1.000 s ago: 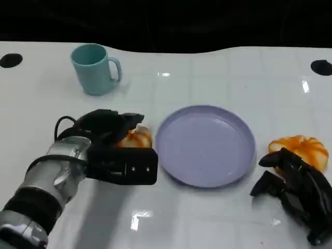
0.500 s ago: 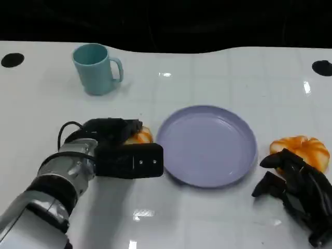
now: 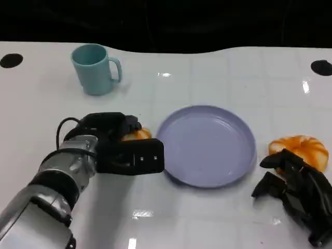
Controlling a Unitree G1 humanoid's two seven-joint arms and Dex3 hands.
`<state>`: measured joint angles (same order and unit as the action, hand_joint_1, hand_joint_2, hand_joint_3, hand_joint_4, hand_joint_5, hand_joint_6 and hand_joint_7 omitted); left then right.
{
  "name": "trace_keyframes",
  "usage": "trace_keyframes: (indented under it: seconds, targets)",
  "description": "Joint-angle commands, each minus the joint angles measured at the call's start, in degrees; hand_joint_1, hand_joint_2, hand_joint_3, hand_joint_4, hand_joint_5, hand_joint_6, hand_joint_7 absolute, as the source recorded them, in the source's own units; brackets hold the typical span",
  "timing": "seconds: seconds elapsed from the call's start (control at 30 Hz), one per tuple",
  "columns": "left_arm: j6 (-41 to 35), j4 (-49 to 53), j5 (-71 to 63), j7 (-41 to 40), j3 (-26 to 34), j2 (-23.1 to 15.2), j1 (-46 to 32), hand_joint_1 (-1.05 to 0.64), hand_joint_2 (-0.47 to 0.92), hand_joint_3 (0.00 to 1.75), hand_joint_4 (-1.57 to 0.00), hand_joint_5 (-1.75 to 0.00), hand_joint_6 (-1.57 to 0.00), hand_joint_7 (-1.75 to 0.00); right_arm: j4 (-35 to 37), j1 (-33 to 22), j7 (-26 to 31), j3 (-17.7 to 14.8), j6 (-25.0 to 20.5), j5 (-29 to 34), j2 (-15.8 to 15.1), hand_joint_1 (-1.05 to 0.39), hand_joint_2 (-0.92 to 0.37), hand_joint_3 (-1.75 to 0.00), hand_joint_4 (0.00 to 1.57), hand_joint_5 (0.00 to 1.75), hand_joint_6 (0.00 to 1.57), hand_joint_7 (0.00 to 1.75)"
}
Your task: Grasp the bread from the table and place it into the plate.
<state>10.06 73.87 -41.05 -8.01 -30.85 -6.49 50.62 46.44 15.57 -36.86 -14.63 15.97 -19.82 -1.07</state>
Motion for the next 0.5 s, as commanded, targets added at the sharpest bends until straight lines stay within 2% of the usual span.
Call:
trace_keyframes:
  seconds: [0.03, 0.07, 0.1, 0.17, 0.27, 0.37, 0.4, 0.47, 0.5]
  targets:
    - [-0.4, 1.6, -0.6, -4.8, -0.8, -1.0, -2.2, -0.24, 0.92, 0.43, -0.62, -1.63, -0.52, -1.49, -0.5, -1.3, 1.1, -0.1, -1.7, -0.1, -0.7, -0.56, -0.92, -0.19, 0.67, 1.53, 0.63, 1.22]
    - [-0.4, 1.7, -0.5, -5.7, -0.9, -1.1, -2.3, -0.23, 0.92, 0.4, -0.66, -1.7, -0.49, -1.64, -0.7, -1.3, 1.2, -0.2, -2.2, -0.3, -0.7, -0.56, -0.92, -0.18, 0.67, 1.53, 0.63, 1.22]
    - [-0.4, 1.7, -0.5, -7.2, -0.8, -1.1, -2.4, -0.23, 0.91, 0.38, -0.69, -1.72, -0.48, -1.69, -0.9, -1.4, 1.2, -0.2, -2.5, -0.4, -0.6, -0.56, -0.92, -0.18, 0.67, 1.53, 0.64, 1.21]
    - [-0.1, 1.5, 0.0, -9.6, -0.4, -1.2, -2.6, -0.22, 0.9, 0.33, -0.75, -1.74, -0.5, -1.73, -1.1, -1.4, 0.9, -0.4, -3.0, -0.8, -0.5, -0.55, -0.92, -0.18, 0.67, 1.52, 0.63, 1.21]
    - [0.1, 0.9, 0.7, -11.8, 0.3, -1.2, -2.3, -0.21, 0.91, 0.32, -0.77, -1.75, -0.5, -1.75, -1.0, -1.3, 1.4, -0.3, -2.5, -0.4, -0.5, -0.55, -0.92, -0.18, 0.67, 1.53, 0.64, 1.2]
    - [0.9, 0.0, 3.5, -12.7, 2.9, -0.9, -1.9, -0.23, 0.92, 0.42, -0.77, -1.75, -0.5, -1.75, -0.6, -1.0, 1.5, -0.2, -2.1, -0.1, -0.7, -0.55, -0.92, -0.19, 0.67, 1.54, 0.64, 1.2]
    - [1.4, -0.3, 4.7, -12.4, 4.0, -0.8, -1.9, -0.23, 0.9, 0.54, -0.79, -1.75, -0.52, -1.75, -0.5, -0.9, 1.5, -0.1, -1.9, 0.0, -0.7, -0.55, -0.92, -0.19, 0.67, 1.54, 0.64, 1.2]
    - [2.3, -1.1, 6.7, -12.0, 5.8, -0.7, -1.8, -0.24, 0.88, 0.62, -0.8, -1.75, -0.53, -1.75, -0.2, -0.8, 1.2, -0.2, -2.0, -0.1, -0.8, -0.55, -0.92, -0.2, 0.67, 1.54, 0.64, 1.2]
    - [2.6, -1.5, 7.3, -12.0, 6.4, -0.6, -1.7, -0.24, 0.83, 0.72, -0.82, -1.75, -0.56, -1.75, 0.0, -0.7, 0.9, -0.2, -2.2, -0.2, -0.9, -0.55, -0.92, -0.2, 0.66, 1.54, 0.63, 1.2]
